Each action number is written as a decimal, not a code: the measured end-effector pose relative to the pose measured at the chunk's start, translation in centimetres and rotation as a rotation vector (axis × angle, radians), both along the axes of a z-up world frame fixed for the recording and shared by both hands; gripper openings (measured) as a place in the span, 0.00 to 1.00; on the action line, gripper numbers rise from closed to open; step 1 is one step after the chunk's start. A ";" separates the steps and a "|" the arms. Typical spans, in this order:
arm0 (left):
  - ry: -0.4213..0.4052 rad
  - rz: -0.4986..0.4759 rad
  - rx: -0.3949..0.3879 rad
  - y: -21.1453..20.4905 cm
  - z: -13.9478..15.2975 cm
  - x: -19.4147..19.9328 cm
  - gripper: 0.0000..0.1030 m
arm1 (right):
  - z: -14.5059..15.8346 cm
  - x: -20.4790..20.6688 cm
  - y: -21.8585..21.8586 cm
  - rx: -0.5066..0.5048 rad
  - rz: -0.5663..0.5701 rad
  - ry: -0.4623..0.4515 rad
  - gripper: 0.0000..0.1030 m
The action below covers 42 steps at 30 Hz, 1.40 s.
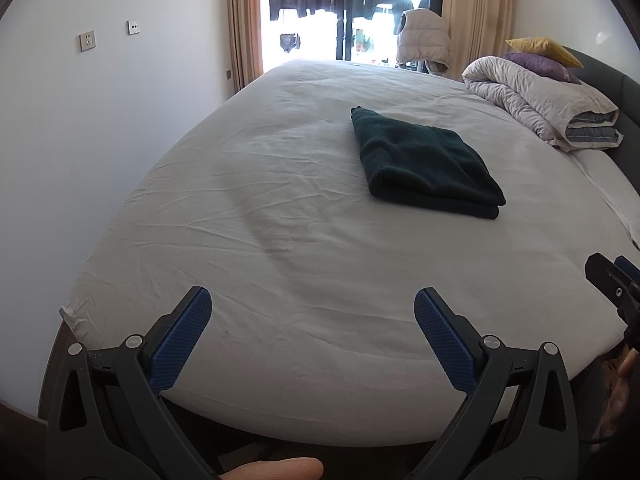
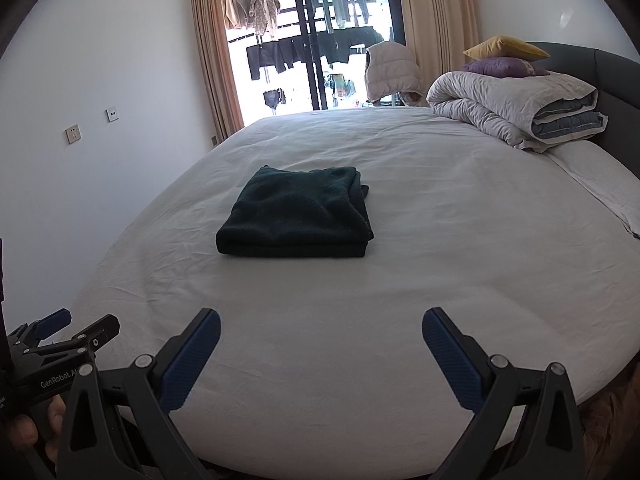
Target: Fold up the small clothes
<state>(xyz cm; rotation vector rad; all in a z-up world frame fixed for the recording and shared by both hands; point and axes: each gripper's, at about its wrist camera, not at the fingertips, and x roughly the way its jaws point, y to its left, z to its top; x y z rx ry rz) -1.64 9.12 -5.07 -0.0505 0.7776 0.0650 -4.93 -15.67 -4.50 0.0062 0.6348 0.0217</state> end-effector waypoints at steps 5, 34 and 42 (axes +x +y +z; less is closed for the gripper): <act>0.000 0.007 -0.004 0.2 -0.1 0.0 1.00 | -0.3 0.0 0.0 0.002 -0.002 0.016 1.00; 0.006 0.006 -0.004 0.4 -0.2 0.0 1.00 | -1.0 0.2 -0.3 0.010 -0.002 0.049 1.00; 0.008 0.007 -0.003 0.3 -0.3 -0.1 1.00 | -1.1 0.2 -0.3 0.011 -0.003 0.050 1.00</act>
